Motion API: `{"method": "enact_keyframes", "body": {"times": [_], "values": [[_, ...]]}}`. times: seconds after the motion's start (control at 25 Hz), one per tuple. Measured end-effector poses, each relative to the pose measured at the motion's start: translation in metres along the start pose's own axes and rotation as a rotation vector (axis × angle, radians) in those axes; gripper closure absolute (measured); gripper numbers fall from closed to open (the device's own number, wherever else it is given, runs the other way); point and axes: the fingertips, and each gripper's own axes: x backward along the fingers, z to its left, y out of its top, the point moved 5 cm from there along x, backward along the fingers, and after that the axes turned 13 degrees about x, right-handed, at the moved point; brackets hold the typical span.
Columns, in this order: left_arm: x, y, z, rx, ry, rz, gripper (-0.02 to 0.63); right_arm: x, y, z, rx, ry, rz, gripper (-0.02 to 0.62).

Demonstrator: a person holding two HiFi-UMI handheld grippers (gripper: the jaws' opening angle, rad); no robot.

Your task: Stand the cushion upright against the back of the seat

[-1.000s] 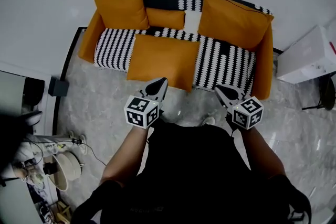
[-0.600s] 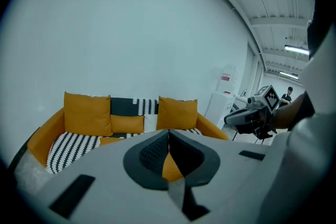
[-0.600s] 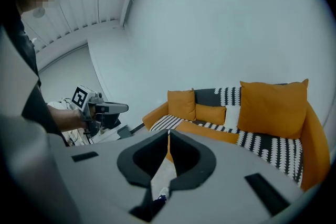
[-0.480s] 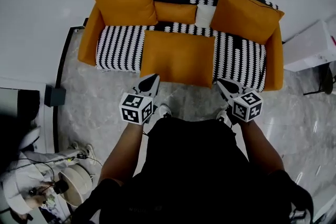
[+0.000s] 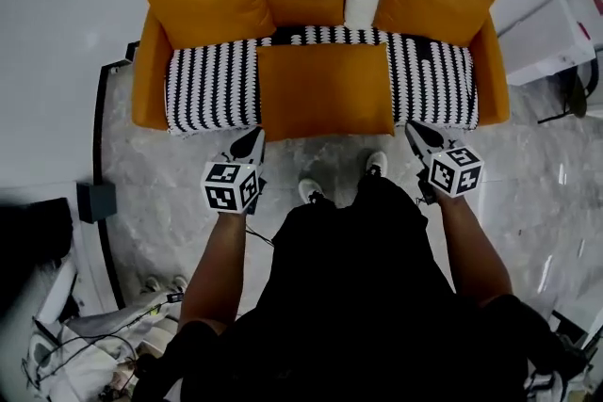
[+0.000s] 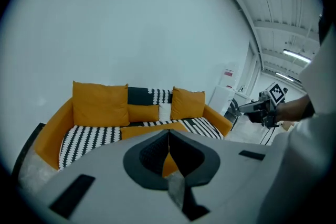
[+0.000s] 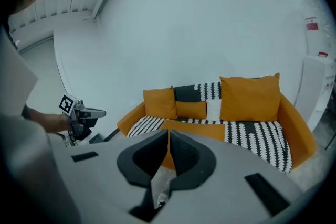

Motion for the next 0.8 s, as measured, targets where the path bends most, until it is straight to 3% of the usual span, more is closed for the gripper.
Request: {"method": "enact_keyframes", "body": {"times": [0.24, 0.44, 0.64, 0.8], "values": [[-0.013, -0.035, 0.055, 0.041, 0.083, 0.089, 0.589, -0.028, -0.060, -0.014, 0.129, -0.054, 0.254, 0.557], [-0.034, -0.083, 0.088, 0.046, 0.142, 0.208, 0.589, -0.056, -0.118, -0.030, 0.153, -0.050, 0.410, 0.556], [-0.073, -0.135, 0.124, -0.009, 0.210, 0.384, 0.588, -0.091, -0.170, -0.047, 0.168, -0.050, 0.551, 0.555], [-0.106, -0.186, 0.151, -0.096, 0.229, 0.568, 0.588, -0.113, -0.214, -0.067, 0.105, -0.065, 0.626, 0.555]]}}
